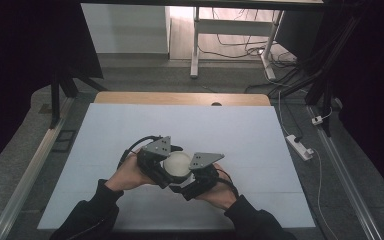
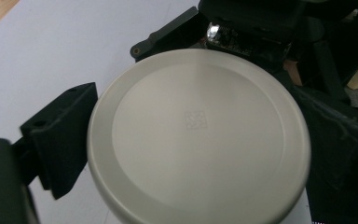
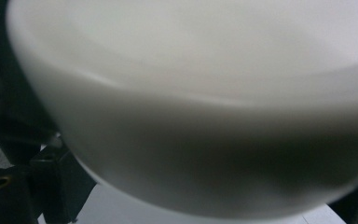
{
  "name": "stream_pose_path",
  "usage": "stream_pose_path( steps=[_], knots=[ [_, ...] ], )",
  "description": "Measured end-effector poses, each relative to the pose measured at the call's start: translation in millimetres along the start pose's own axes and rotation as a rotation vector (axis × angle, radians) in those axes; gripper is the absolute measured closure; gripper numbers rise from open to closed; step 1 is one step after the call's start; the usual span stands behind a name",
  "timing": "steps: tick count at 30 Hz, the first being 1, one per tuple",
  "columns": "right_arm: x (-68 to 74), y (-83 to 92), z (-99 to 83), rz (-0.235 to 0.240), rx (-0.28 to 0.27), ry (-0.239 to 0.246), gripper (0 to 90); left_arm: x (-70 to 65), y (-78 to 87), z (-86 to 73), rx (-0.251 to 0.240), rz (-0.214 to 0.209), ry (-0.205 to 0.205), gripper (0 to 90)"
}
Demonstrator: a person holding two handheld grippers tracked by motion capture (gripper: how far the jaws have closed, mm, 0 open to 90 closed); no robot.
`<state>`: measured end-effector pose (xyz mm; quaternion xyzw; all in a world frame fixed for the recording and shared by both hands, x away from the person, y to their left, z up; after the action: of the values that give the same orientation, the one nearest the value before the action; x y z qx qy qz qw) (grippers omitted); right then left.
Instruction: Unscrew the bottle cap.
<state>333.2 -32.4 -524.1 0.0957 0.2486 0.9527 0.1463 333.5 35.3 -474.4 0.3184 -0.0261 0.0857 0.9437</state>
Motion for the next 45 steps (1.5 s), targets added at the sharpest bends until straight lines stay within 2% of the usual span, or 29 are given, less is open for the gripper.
stream_pose_path(
  steps=[4, 9, 15, 30, 37, 45],
  knots=[
    [-4.3, 0.3, -0.7, -0.033, 0.007, -0.01, 6.7, 3.6, -1.8, -0.2, 0.004, 0.045, 0.028, 7.9],
    [-11.6, 0.1, -1.9, -0.088, 0.015, -0.036, 6.8, 8.5, -6.7, 0.9, 0.009, 0.111, 0.085, 8.1],
    [-16.8, -0.8, -3.0, -0.129, 0.022, -0.054, 6.8, 11.7, -5.9, 4.2, 0.009, 0.165, 0.124, 8.2],
    [-24.3, 0.8, -7.0, -0.147, 0.029, -0.076, 6.8, 14.6, 7.7, 6.2, -0.001, 0.222, 0.14, 8.3],
    [-31.0, 5.1, -6.9, -0.161, 0.019, -0.087, 6.8, 12.2, 13.4, 5.3, -0.009, 0.217, 0.137, 8.3],
    [-40.5, 11.6, -5.4, -0.186, 0.003, -0.1, 6.8, 7.0, 22.1, 5.4, -0.042, 0.202, 0.141, 8.3]
  ],
)
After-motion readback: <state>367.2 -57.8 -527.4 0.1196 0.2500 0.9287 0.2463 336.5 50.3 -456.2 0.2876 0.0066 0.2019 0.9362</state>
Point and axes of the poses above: each handheld gripper's, and its own axes: y roughly backward along the jaws, z roughly out of its top, x roughly to its left, the point moved 8 cm from there along -y, roughly forward along the jaws, and after that the axes turned 6 degrees about -y, right-handed, at the moved point
